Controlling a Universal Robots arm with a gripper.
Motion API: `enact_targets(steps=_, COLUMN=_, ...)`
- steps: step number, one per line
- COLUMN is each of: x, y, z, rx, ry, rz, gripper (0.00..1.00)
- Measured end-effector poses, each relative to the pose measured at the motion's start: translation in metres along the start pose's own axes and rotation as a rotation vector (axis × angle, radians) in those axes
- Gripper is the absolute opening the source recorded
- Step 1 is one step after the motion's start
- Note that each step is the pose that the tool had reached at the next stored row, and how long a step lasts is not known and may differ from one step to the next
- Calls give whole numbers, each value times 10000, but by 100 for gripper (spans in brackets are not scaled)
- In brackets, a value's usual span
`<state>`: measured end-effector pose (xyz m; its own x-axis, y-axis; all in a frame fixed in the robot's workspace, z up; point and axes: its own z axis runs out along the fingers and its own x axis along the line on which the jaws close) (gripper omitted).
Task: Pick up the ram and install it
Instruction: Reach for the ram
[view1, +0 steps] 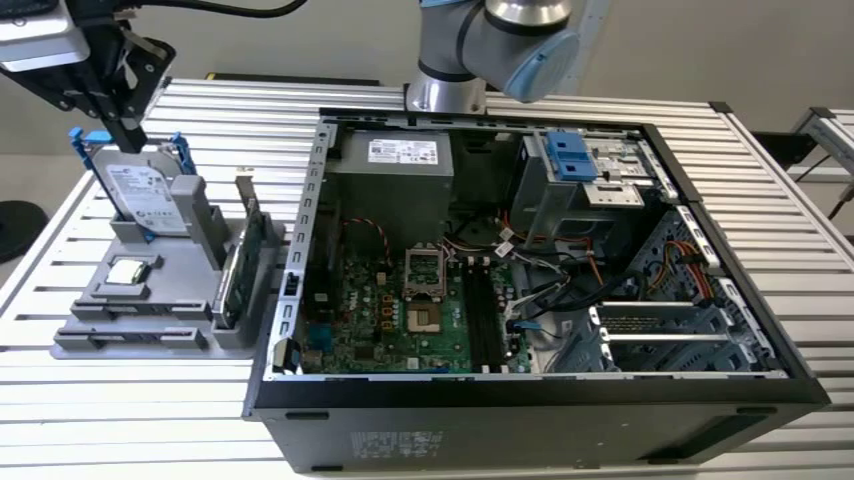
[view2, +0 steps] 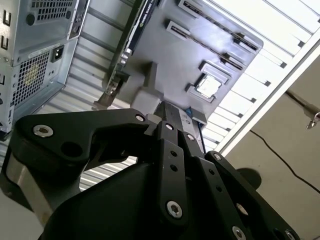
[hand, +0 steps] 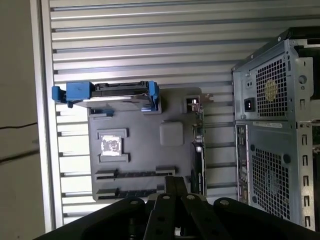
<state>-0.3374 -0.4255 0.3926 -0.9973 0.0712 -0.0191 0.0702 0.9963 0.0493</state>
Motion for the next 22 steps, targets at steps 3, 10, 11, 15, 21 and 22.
enact_targets(steps=3, x=20, y=-5, z=-1, rx=1, ry=1, rz=1, gripper=0)
enact_targets(steps=10, x=69, y=-15, z=-2, rx=1, ry=1, rz=1, gripper=0)
enact_targets(steps=11, x=78, y=-17, z=-2, rx=0, ry=0, rz=0, gripper=0)
enact_targets(steps=15, x=123, y=-24, z=-4, rx=1, ry=0, rz=1, gripper=0)
enact_targets(steps=21, x=198, y=-35, z=-6, rx=1, ry=1, rz=1, gripper=0)
enact_targets(steps=22, x=208, y=-36, z=-6, rx=1, ry=0, rz=1, gripper=0)
